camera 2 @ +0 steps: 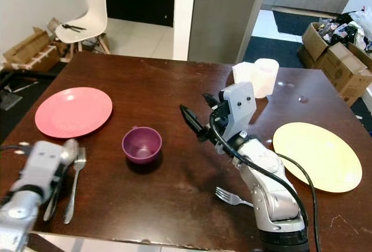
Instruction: Setting the table
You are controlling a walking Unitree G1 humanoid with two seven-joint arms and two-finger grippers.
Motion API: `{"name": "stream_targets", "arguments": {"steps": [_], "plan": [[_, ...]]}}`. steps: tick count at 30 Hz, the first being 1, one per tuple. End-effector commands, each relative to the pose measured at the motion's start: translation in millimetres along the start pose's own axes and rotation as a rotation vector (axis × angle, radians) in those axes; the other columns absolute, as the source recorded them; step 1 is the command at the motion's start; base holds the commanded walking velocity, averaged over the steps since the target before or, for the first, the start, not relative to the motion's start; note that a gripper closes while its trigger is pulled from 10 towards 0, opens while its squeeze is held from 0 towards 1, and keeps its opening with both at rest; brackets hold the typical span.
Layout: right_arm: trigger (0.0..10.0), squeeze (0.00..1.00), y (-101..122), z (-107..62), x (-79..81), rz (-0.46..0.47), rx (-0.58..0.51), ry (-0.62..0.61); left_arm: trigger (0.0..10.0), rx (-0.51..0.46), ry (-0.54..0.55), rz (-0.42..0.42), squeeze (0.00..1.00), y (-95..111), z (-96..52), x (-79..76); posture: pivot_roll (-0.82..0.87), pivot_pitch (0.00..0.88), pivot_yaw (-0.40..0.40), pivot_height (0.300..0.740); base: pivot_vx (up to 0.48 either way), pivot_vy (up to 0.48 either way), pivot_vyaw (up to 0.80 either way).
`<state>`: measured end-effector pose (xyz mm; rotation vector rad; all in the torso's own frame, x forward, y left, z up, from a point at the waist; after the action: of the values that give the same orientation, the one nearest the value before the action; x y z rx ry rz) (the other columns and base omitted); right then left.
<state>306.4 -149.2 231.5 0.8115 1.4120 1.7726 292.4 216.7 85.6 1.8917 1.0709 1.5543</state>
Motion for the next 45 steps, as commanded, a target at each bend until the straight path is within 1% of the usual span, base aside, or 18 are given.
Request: {"name": "stream_targets", "arguments": {"steps": [1, 6, 9, 11, 14, 19, 21, 25, 26, 27, 28, 32, 33, 36, 37, 38, 41, 45], "plan": [[10.0, 0.00, -1.3, 1.4, -1.2, 0.016, -0.001, 0.002, 10.0, 0.030, -0.179, -0.002, 0.00, -4.5, -6.5, -37.0, -0.03, 0.070, 0.038, 0.740, 0.000, 0.000, 0.00], [10.0, 0.00, -1.0, 3.8, 0.0, 0.018, -0.004, 0.009, 10.0, -0.085, -0.320, -0.002, 0.00, 25.7, -11.4, -63.3, -0.03, 0.070, 0.039, 0.740, 0.000, 0.000, 0.00], [10.0, 0.00, -1.8, 7.4, 3.0, 0.027, -0.009, 0.019, 10.0, -0.230, -0.519, 0.022, 0.00, 66.1, -19.8, -102.4, -0.02, 0.069, 0.039, 0.740, 0.000, 0.000, 0.00], [10.0, 0.00, -2.0, 8.2, 3.6, 0.029, -0.010, 0.021, 10.0, -0.258, -0.557, 0.028, 0.00, 74.8, -22.0, -110.7, -0.02, 0.069, 0.039, 0.740, 0.000, 0.000, 0.00], [10.0, 0.00, -1.9, 9.7, 5.6, 0.032, -0.012, 0.028, 10.0, -0.330, -0.680, 0.020, 0.00, 106.0, -29.4, -139.2, -0.03, 0.069, 0.041, 0.740, 0.000, 0.000, 0.00], [10.0, 0.00, -1.5, 10.8, 7.4, 0.034, -0.014, 0.034, 10.0, -0.383, -0.792, -0.052, 0.00, 137.7, -38.1, -164.4, -0.04, 0.066, 0.043, 0.740, 0.000, 0.000, 0.00], [10.0, 0.00, -1.6, 10.9, 8.1, 0.032, -0.014, 0.036, 10.0, -0.397, -0.785, -0.050, 0.00, 142.6, -37.7, -165.2, -0.05, 0.062, 0.046, 0.740, 0.000, 0.000, 0.00], [10.0, 0.00, 0.5, 7.8, 10.7, 0.033, -0.018, 0.042, 10.0, -0.373, -0.597, -0.041, 0.00, 144.1, -14.7, -139.6, -0.06, 0.059, 0.048, 0.740, 0.000, 0.000, 0.00], [10.0, 0.00, 0.5, 7.8, 10.7, 0.033, -0.018, 0.042, 10.0, -0.373, -0.597, -0.041, 0.00, 144.1, -14.7, -139.6, -0.06, 0.059, 0.048, 0.740, 0.000, 0.000, 0.00], [10.0, 0.00, -0.3, 5.3, 13.1, 0.033, -0.004, 0.057, 10.0, -0.360, -0.525, -0.038, 0.00, 139.9, -6.2, -124.5, -0.06, 0.058, 0.047, 0.740, 0.000, 0.000, 0.00], [10.0, 0.00, -0.3, 5.3, 13.1, 0.033, -0.004, 0.057, 10.0, -0.360, -0.525, -0.038, 0.00, 139.9, -6.2, -124.5, -0.06, 0.058, 0.047, 0.740, 0.000, 0.000, 0.00], [10.0, 0.00, -3.1, -7.0, 23.2, 0.012, 0.066, 0.120, 10.0, -0.352, -0.417, -0.057, 0.00, 133.8, 5.8, -91.2, -0.06, 0.058, 0.041, 0.740, 0.000, 0.000, 0.00], [10.0, 0.00, -3.1, -7.0, 23.2, 0.012, 0.066, 0.120, 10.0, -0.352, -0.417, -0.057, 0.00, 133.8, 5.8, -91.2, -0.06, 0.058, 0.041, 0.740, 0.000, 0.000, 0.00], [10.0, 0.00, -13.0, -27.3, 31.3, 0.007, 0.183, 0.147, 10.0, -0.348, -0.344, -0.066, 0.00, 128.2, 11.6, -62.8, -0.06, 0.062, 0.038, 0.740, 0.000, 0.000, 0.00], [10.0, 0.00, -13.0, -27.3, 31.3, 0.007, 0.183, 0.147, 10.0, -0.348, -0.344, -0.066, 0.00, 128.2, 11.6, -62.8, -0.06, 0.062, 0.038, 0.740, 0.000, 0.000, 0.00], [10.0, 0.00, -22.2, -40.8, 36.3, 0.034, 0.260, 0.144, 10.0, -0.348, -0.312, -0.067, 0.00, 125.7, 13.7, -47.6, -0.07, 0.065, 0.038, 0.740, 0.000, 0.000, 0.00], [10.0, 0.00, -31.7, -51.2, 39.9, 0.084, 0.318, 0.122, 10.0, -0.362, -0.320, -0.070, 0.00, 125.8, 12.7, -36.7, -0.07, 0.068, 0.036, 0.740, 0.000, 0.000, 0.00], [10.0, 0.00, -44.7, -64.1, 43.0, 0.156, 0.387, 0.057, 10.0, -0.459, -0.428, -0.038, 0.00, 132.2, 0.9, -19.0, -0.08, 0.073, 0.035, 0.740, 0.000, 0.000, 0.00]]}}
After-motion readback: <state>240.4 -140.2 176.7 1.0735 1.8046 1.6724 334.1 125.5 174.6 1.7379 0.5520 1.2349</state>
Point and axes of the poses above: a point about 5 cm out from each wrist's last joint towards the gripper, its own z axis pointing out of the wrist towards the gripper, its own y axis along the axis of the wrist's last joint, x = y × z, the point moved 1 cm from there along z, pointing out of the wrist towards the gripper, and after that the axes turned 10 degrees about z, right-handed, at the moved point
